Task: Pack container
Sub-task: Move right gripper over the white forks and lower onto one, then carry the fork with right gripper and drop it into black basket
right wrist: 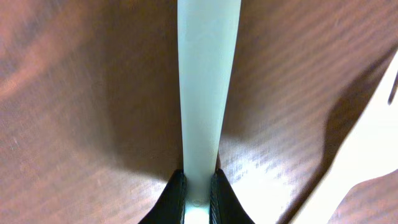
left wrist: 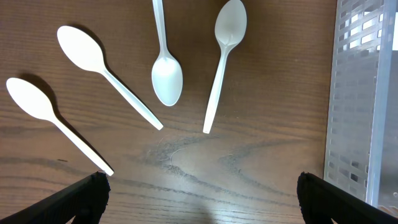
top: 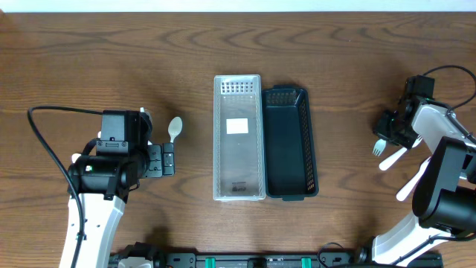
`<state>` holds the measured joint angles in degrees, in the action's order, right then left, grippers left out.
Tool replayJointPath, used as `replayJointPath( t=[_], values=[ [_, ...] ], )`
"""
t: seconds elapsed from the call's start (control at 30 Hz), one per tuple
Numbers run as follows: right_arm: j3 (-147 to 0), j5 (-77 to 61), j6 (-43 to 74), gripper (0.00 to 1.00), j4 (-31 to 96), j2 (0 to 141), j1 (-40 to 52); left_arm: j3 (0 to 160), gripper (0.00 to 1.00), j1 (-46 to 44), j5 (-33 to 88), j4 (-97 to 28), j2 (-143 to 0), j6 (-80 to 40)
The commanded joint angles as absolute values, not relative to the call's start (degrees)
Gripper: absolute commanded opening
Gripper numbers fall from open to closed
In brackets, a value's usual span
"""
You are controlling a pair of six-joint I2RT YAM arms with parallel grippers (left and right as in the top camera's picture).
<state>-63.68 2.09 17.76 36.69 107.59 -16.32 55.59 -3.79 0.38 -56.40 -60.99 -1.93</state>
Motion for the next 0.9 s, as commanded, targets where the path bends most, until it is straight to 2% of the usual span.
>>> replayJointPath(
  t=[0.0,0.23,0.47,0.67,0.87],
  values=[
    [-65.0,0.1,18.4,0.01,40.0,106.4,-15.6,56.5,0.98,-3.5,-0.5,-56.5,-61.0,-2.7],
    [-74.8,-0.2,17.9,0.01,48.7,94.8,-7.4,56.5,0.98,-3.5,-0.5,-56.5,-61.0,-2.7],
    [-78.7,-0.3,21.4,0.01,52.8,85.3,9.1,56.5,0.98,-3.5,-0.5,-56.5,-61.0,-2.7],
    [-76.4,-0.3,28.4,0.01,55.1,87.5,20.8,56.5,0.98,-3.5,-0.5,-56.5,-61.0,-2.7],
    [-70.8,-0.3,30.0,0.01,52.8,93.8,28.1,56.5,0.98,-3.5,-0.5,-56.5,-61.0,-2.7]
  ],
)
